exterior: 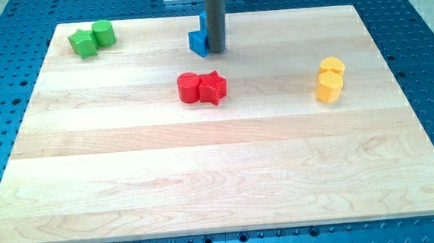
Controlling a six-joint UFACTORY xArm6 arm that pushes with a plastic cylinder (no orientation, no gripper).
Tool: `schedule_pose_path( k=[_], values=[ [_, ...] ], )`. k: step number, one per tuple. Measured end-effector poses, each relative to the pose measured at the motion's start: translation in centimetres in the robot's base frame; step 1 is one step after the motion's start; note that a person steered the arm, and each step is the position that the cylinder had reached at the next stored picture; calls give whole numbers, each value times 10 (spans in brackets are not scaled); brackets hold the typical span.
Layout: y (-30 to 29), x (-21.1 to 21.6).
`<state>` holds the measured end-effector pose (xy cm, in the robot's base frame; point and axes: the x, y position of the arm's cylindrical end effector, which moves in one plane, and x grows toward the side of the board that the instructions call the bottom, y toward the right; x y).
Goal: Touch the top right of cube
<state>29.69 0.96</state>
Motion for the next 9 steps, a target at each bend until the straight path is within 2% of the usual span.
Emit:
schedule_pose_path(
  k=[1, 2, 3, 4, 5, 6, 7, 8, 9],
  values=[
    [1, 25],
    [-41, 44],
    [-34, -3],
    [-19, -16],
    [-28, 31],
    [13, 30],
    [88, -14],
    [78, -72],
    [40, -100]
  ],
)
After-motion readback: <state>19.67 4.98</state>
